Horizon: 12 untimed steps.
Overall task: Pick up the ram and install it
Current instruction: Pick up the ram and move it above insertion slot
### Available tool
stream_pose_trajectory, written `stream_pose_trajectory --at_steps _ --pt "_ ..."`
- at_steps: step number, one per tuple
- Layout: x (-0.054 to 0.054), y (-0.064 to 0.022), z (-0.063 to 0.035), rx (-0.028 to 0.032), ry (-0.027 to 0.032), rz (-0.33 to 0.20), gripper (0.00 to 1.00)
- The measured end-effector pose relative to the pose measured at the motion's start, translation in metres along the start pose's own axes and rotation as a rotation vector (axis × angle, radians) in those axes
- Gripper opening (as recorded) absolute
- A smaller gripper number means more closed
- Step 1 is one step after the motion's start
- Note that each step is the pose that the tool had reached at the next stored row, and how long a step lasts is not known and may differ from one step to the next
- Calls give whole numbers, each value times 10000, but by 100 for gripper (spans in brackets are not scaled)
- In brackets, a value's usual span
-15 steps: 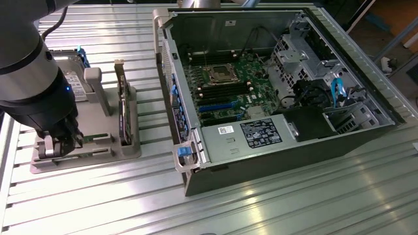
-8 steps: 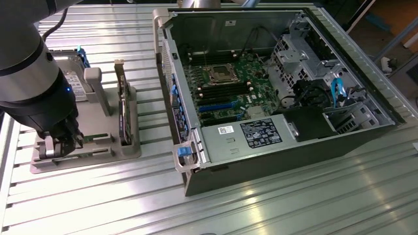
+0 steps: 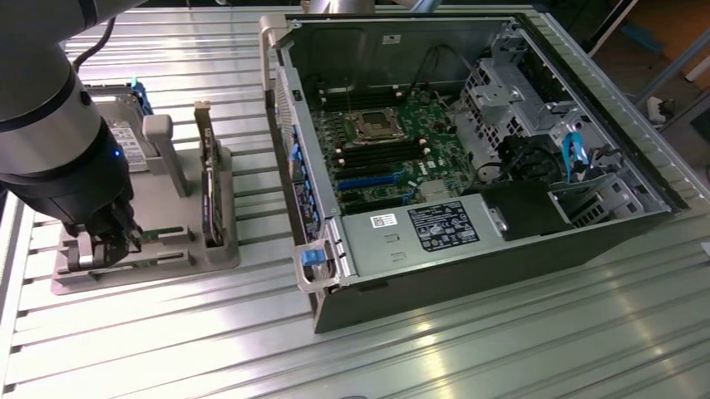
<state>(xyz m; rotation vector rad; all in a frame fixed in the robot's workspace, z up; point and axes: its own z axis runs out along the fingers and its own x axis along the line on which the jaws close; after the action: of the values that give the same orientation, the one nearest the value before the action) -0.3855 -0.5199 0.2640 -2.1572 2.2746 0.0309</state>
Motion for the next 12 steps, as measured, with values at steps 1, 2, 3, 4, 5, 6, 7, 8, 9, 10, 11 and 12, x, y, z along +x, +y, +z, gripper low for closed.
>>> stream_pose_trajectory --at_steps 1,2,3,4,5,6,7,8,9,10,11,12 --pt "0 0 0 0 -1 0 24" --pt "0 0 0 0 -1 0 24" --pt "0 0 0 0 0 0 24" --pt "0 0 1 0 0 0 24" --pt "0 0 2 0 0 0 24" --pt "0 0 2 0 -1 0 24" --pt "0 0 2 0 0 0 24" --pt "0 0 4 1 -1 0 24" --pt "0 0 10 3 -3 0 24" --pt "0 0 20 3 -3 0 24" --pt "1 0 42 1 -1 0 24" --pt "1 -1 55 1 -2 0 24"
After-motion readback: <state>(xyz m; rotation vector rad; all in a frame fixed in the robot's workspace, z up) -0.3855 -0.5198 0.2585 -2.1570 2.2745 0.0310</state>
